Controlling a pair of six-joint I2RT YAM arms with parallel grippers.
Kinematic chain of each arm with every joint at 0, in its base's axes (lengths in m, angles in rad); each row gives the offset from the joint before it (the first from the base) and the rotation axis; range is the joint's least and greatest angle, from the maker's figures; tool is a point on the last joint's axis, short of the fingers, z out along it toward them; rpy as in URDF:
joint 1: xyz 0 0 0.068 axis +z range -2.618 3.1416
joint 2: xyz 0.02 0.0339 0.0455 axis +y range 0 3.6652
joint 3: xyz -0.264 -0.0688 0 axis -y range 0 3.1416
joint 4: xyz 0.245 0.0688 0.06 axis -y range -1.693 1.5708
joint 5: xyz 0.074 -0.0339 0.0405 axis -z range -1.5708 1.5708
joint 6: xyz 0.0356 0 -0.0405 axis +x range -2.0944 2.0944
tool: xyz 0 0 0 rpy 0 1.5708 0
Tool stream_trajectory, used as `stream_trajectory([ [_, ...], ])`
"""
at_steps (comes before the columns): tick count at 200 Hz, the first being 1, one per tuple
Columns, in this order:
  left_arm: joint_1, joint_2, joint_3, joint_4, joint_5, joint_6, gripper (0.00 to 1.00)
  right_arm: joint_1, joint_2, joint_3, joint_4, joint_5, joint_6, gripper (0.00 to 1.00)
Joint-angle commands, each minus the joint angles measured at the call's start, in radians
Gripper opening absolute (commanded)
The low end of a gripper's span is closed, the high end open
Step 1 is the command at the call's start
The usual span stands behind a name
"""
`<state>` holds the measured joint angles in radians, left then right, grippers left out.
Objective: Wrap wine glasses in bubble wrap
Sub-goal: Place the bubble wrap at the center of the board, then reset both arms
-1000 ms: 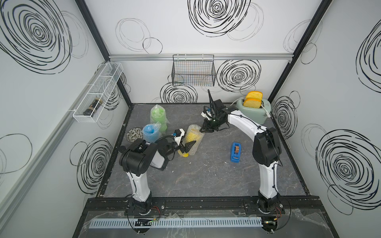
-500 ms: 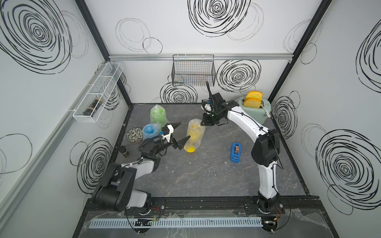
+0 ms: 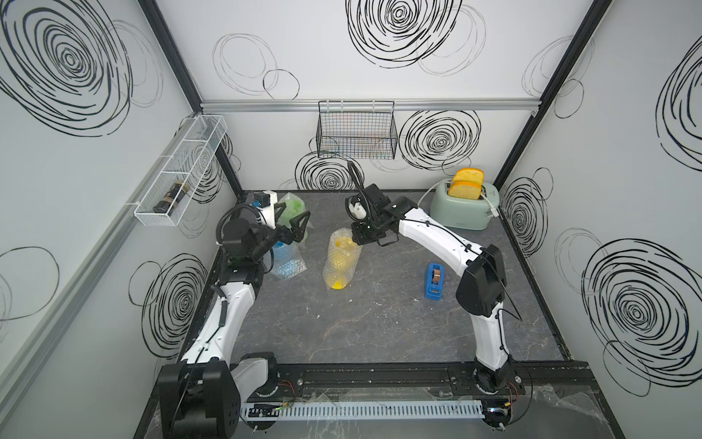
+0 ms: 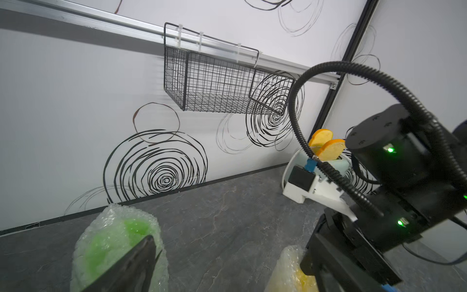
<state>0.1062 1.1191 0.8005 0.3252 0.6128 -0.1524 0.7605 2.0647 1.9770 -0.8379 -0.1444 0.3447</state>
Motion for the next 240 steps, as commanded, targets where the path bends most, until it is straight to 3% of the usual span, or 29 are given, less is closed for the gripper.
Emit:
stream_trajectory([
  [1,0.014,-0.011,0.040,-0.208,-0.053,0.042,0.97,0.033,-0.045,0.000,0.022,0.048,0.029,0.17],
  [88,0.042,0.001,0.100,-0.327,-0.170,0.078,0.97,0.122,-0.062,0.110,-0.030,0.088,0.061,0.47],
  [139,0.036,-0.018,0.068,-0.391,-0.220,0.200,0.97,0.084,-0.272,0.038,-0.015,0.181,0.026,0.57],
  [172,0.031,-0.078,0.029,-0.486,-0.178,0.246,0.97,-0.006,-0.542,-0.288,0.172,0.291,-0.057,0.77],
  [177,0.032,-0.095,0.016,-0.484,-0.180,0.248,0.97,-0.026,-0.594,-0.357,0.220,0.301,-0.071,1.00],
  [212,0.037,-0.280,-0.134,-0.335,-0.210,0.257,0.97,-0.280,-0.955,-0.862,0.602,0.272,-0.167,0.97],
  [240,0.059,-0.357,-0.260,-0.211,-0.223,0.243,0.96,-0.504,-1.160,-1.218,0.868,0.243,-0.234,0.97],
])
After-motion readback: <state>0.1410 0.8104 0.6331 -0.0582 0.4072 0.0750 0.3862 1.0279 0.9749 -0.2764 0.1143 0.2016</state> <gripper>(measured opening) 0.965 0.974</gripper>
